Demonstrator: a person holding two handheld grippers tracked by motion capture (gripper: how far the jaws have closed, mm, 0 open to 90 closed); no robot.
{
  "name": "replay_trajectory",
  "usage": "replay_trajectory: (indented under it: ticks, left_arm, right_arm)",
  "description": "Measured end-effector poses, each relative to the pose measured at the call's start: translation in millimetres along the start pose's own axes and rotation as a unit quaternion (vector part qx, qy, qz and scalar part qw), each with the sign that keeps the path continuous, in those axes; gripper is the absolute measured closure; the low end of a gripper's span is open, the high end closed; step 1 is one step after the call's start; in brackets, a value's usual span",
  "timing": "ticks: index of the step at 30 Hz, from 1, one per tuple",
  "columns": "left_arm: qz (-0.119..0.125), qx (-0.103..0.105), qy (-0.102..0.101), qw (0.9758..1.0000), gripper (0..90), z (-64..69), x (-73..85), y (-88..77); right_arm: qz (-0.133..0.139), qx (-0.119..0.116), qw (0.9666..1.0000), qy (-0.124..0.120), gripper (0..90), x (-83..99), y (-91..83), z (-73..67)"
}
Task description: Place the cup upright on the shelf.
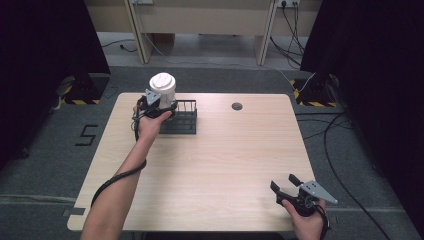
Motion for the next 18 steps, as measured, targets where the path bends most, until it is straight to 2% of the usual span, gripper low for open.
replay_trajectory:
  ticks: [9, 18]
  left_arm:
    - [-0.015, -0.001, -0.006, 0.9999, 17.5, -1.0, 8.9, 1.5]
    - [-0.014, -0.002, -0.013, 0.9998, 17.2, -2.1, 13.7, -0.8]
  right_arm:
    - [0.000, 0.000, 1.0000, -0.001, 19.5, 0.0, 0.2, -0.2]
    - [0.000, 0.000, 1.0000, -0.004, 19.4, -0.1, 0.3, -0.3]
Point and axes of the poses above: each handheld gripper's, and its own axes: y roughly forward along the jaws, x roughly out of its underside, z roughly to its right, the point moved 2 cm from there along y, roughly forward along the jaws, and after that the axes turned 7 degrees about -y, right-handed, at the moved point
